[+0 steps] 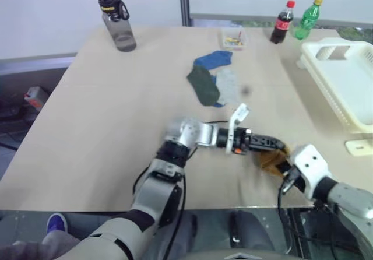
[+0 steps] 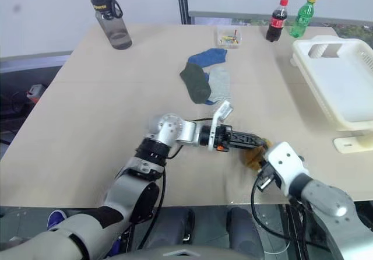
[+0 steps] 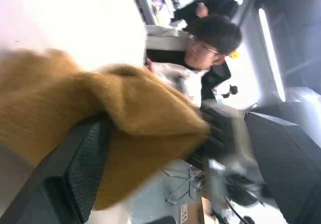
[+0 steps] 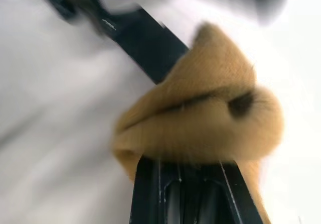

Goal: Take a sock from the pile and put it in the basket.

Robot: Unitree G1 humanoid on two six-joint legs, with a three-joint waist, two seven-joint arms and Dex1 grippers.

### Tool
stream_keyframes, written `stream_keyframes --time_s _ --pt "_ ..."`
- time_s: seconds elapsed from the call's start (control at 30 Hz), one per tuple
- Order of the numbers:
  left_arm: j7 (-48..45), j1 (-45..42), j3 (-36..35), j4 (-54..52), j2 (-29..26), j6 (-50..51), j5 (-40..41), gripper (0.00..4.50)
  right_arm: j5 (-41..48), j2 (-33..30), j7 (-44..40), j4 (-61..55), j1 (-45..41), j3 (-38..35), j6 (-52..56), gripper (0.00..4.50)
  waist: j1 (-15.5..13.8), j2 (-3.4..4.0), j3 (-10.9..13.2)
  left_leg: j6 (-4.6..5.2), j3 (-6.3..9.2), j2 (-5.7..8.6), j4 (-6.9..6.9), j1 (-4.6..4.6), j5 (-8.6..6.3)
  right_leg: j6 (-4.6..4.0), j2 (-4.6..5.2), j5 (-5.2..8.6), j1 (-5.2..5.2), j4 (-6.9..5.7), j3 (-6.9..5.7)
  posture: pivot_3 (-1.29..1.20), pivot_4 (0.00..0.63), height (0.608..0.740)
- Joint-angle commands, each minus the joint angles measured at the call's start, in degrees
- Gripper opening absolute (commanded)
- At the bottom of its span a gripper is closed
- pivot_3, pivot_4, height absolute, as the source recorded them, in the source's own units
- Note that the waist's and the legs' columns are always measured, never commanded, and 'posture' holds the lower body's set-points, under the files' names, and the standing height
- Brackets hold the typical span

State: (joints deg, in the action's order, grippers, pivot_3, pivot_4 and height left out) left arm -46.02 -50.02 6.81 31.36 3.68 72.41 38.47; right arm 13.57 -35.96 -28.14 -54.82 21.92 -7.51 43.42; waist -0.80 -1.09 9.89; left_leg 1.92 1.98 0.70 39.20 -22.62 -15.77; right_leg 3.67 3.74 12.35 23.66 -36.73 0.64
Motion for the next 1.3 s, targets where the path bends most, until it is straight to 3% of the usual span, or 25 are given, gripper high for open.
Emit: stream_keyframes --time_s 0.03,0.17,0.27,0.4,0.47,0.53,0.57,0.8,1.0,1.1,1.27,1.3 --pt "1.3 -1.7 2.9 6.8 2.4 -6.2 -5.8 4.5 1.1 -1.9 0.8 -5.2 7.4 -4.8 -1.0 0.06 0.0 -0.03 0.0 0.0 0.01 0.0 0.0 0.0 0.0 0.0 0.0 0.0 -0.01 0.0 -0.04 0.0 0.15 0.74" --pt "-0.6 -2.5 4.3 11.0 3.6 -9.7 -8.7 4.5 4.5 0.2 3.8 -5.2 13.6 -10.3 -5.0 0.06 0.0 -0.09 -0.1 0.01 -0.02 0.0 0.08 0.05 0.0 0.03 0.04 0.02 -0.09 0.02 -0.01 0.0 0.15 0.74" --pt "-2.8 -2.6 5.8 9.6 3.8 -10.1 -9.5 4.5 10.0 2.7 7.1 -5.2 14.3 -15.4 -5.8 0.81 0.0 -0.11 -0.2 0.03 -0.03 -0.02 0.12 0.1 0.0 0.16 0.06 0.17 -0.12 0.01 0.01 0.0 0.15 0.74" --pt "-8.0 -0.7 7.0 2.2 1.2 -9.5 -8.1 4.5 19.2 2.0 10.8 -5.2 12.4 -18.3 -5.4 2.77 0.0 -0.07 -0.3 0.03 -0.04 -0.13 0.14 0.07 0.0 0.13 0.08 0.16 -0.11 0.0 0.03 0.0 0.15 0.74" --pt "-10.7 0.8 6.2 -2.8 -1.1 -8.9 -6.2 4.5 22.0 1.9 12.8 -5.2 10.1 -17.7 -4.0 3.4 0.3 -0.02 -0.2 0.05 -0.03 -0.15 0.1 0.04 -0.02 0.04 0.07 0.04 -0.08 0.0 0.02 0.0 0.15 0.74" --pt "-12.7 3.0 6.7 -8.6 -4.3 -8.9 -5.4 4.5 23.4 1.2 14.9 -5.2 7.0 -16.8 -1.3 4.31 0.6 0.05 -0.2 0.05 -0.11 -0.26 0.01 0.0 -0.02 -0.01 0.01 0.01 0.06 0.0 0.1 0.0 0.15 0.74" --pt "-13.7 4.5 7.8 -11.9 -6.2 -10.4 -6.1 4.5 24.2 1.3 16.2 -4.8 4.6 -16.5 0.9 4.46 0.7 0.07 -0.2 0.05 -0.11 -0.28 0.01 -0.04 -0.02 -0.02 0.01 0.01 0.11 -0.02 0.1 0.0 0.15 0.74" --pt "-17.4 13.1 12.5 -28.2 -17.6 -22.5 -10.5 4.5 26.8 0.9 20.2 3.9 -9.1 -10.1 13.0 4.46 -0.3 0.21 -0.2 0.05 -0.16 -0.32 0.0 -0.05 -0.02 -0.28 0.03 0.13 0.12 0.01 0.18 0.0 0.15 0.74" --pt "-20.9 19.1 10.7 -34.9 -26.1 -37.6 -14.1 4.5 27.5 2.9 20.2 11.3 -8.0 -10.0 18.7 4.46 0.1 0.27 -0.2 0.1 -0.15 -0.28 -0.01 -0.15 -0.05 -0.27 0.08 0.13 0.13 0.08 0.13 0.0 0.15 0.74" --pt "-25.2 22.1 10.5 -34.3 -31.5 -48.2 -17.5 4.5 28.6 3.8 19.5 13.1 -8.2 -10.9 19.8 4.46 0.4 0.3 -0.3 0.12 -0.21 -0.34 -0.03 -0.06 -0.07 -0.27 -0.01 0.14 0.12 0.08 0.17 0.0 0.15 0.74" --pt "-31.5 22.8 7.7 -30.2 -36.1 -55.9 -17.0 4.5 29.6 4.0 17.8 14.9 -9.2 -10.5 20.4 4.46 0.0 0.28 -0.3 0.12 -0.13 -0.39 0.03 -0.03 -0.06 -0.28 -0.05 0.14 0.06 0.04 0.07 0.0 0.15 0.74" --pt "-32.9 22.6 6.9 -28.2 -37.1 -58.5 -17.5 4.5 28.9 3.8 17.5 15.6 -9.6 -9.7 20.0 3.92 0.1 0.28 -0.3 0.12 -0.15 -0.39 0.05 -0.02 -0.06 -0.28 -0.05 0.14 0.05 0.05 0.08 0.0 0.15 0.74"
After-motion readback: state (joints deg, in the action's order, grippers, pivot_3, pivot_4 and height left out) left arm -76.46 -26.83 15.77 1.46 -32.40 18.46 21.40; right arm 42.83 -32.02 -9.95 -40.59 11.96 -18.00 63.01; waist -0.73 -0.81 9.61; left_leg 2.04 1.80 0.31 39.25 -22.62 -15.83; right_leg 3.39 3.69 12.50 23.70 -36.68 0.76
